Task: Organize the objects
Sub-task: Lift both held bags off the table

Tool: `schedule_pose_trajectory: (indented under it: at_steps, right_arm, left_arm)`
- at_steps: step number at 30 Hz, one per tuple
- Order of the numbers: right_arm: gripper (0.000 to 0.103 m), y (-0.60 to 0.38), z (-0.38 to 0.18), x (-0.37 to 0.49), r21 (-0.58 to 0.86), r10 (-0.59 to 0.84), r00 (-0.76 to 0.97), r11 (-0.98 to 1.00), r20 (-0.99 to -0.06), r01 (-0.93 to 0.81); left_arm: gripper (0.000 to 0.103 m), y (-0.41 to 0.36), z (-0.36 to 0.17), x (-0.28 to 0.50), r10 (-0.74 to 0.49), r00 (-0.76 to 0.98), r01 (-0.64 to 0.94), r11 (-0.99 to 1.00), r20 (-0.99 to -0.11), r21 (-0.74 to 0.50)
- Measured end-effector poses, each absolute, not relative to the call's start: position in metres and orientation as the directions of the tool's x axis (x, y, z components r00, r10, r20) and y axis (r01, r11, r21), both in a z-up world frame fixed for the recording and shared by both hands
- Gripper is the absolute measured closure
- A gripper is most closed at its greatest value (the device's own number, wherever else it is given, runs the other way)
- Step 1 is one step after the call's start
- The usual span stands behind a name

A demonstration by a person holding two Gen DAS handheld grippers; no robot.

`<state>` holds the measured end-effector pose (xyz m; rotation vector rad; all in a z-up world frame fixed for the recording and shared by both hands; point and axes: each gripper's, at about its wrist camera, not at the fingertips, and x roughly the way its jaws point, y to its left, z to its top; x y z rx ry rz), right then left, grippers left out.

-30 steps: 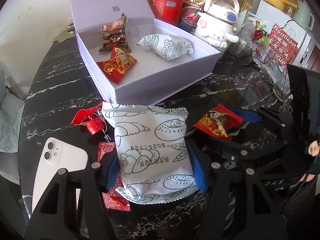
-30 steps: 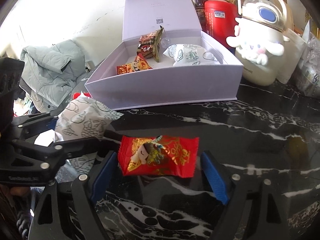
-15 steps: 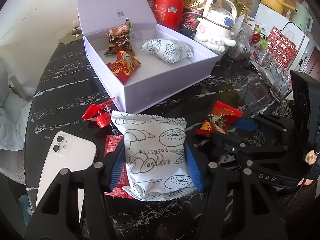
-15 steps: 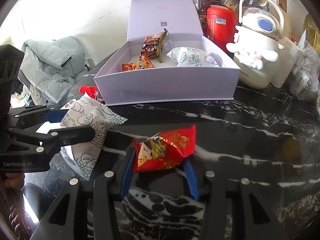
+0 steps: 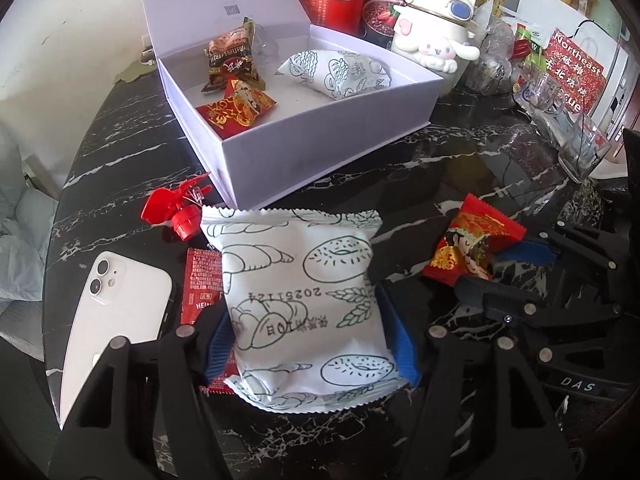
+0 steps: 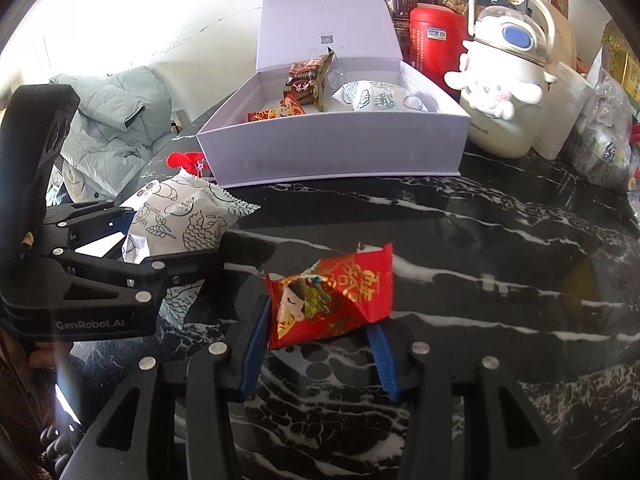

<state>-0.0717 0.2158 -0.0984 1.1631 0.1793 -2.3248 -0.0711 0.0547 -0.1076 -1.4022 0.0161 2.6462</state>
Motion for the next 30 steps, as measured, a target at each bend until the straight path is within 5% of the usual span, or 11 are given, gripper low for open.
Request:
schedule_pose_trajectory:
  at_steps: [30]
  right_arm:
    - [0.058, 0.211, -0.013, -0.021, 0.086, -0.451, -0.581, -0.833, -0.678, 0.546]
  left_arm:
    - [0.046, 0.043, -0.023, -0.026, 0.150, -0.645, -0.147, -0.987, -0.750, -0.071]
